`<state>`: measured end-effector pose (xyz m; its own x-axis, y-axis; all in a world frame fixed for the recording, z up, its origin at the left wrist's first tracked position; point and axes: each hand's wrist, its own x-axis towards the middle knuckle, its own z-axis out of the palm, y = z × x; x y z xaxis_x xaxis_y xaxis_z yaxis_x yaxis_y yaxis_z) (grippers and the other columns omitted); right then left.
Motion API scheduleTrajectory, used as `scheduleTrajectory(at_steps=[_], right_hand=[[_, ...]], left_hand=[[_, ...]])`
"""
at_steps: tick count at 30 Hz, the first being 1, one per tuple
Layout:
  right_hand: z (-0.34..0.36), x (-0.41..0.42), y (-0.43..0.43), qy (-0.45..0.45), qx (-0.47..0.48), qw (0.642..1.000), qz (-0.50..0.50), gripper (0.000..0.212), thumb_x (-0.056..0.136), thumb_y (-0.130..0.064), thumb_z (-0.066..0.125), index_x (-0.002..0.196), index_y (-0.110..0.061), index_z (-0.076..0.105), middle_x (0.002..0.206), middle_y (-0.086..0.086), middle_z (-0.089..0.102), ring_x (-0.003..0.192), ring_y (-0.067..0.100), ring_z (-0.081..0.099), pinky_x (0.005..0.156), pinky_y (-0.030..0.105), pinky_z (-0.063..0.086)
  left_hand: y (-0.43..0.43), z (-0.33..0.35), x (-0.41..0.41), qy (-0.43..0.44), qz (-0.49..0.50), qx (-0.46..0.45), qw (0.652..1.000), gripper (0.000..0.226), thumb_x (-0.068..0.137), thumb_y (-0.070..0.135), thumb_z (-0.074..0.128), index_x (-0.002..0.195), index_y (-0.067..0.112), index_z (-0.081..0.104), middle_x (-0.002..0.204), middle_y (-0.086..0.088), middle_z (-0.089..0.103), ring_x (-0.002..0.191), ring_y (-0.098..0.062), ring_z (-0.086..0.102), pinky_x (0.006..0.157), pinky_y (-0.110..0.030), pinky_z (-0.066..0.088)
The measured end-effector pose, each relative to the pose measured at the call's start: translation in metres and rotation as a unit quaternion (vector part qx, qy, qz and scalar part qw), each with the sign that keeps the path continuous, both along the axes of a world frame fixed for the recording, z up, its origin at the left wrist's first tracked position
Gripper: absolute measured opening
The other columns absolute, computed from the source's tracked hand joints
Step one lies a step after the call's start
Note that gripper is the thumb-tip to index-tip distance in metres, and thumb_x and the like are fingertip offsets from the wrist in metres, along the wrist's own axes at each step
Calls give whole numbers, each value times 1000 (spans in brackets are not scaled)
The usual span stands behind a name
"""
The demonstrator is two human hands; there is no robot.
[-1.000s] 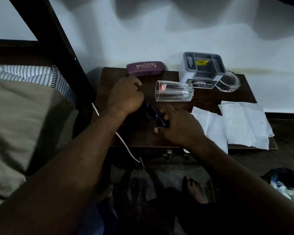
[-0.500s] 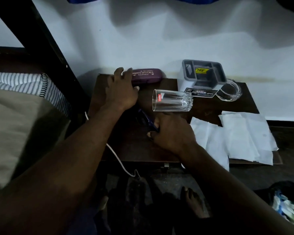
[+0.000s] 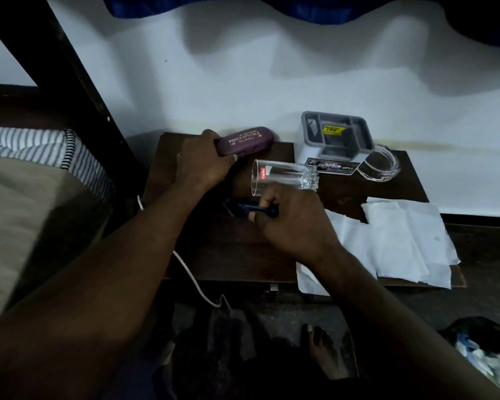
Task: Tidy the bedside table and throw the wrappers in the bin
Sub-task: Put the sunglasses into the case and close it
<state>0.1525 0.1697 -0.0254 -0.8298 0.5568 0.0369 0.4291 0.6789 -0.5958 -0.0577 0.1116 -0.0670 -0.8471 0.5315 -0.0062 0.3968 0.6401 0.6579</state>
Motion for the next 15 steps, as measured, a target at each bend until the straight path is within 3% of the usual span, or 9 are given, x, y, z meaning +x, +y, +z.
scheduleTrajectory(at_steps=[3,7,11,13,15], right_hand=[[9,2,10,58,-84,995,-20,17,82,-27,81,77,-24,65,74,-6,72,73,15,71,78,41,59],[23,12,17,135,-182,971,-73,17,86,-21,79,79,-24,64,75,-1,74,70,21,77,74,52,64],[39,21,22,213,-336,908,-133,14,93,-14,76,85,-15,65,82,8,76,71,21,78,62,34,60],[44,23,25,238,-378,883,-146,11,96,-13,73,89,-14,65,84,7,77,72,20,78,58,27,56],[45,25,27,245,-370,885,-141,9,97,-14,72,90,-14,65,85,6,79,74,20,78,58,27,55]], left_hand=[[-8,10,9,-96,50,126,986,46,77,41,83,113,19,66,105,2,72,97,-17,69,90,-34,57],[-26,27,28,-138,118,271,945,44,68,55,80,100,28,67,104,-2,73,92,-21,74,80,-46,64],[-37,48,65,-235,118,394,881,34,75,41,83,96,21,65,115,-24,67,97,-43,73,73,-55,64],[-42,52,85,-260,92,417,866,18,88,26,78,100,19,66,113,-22,70,99,-43,73,74,-48,64],[-49,57,101,-295,80,431,849,18,95,16,72,111,10,65,108,-17,72,93,-37,73,77,-45,64]])
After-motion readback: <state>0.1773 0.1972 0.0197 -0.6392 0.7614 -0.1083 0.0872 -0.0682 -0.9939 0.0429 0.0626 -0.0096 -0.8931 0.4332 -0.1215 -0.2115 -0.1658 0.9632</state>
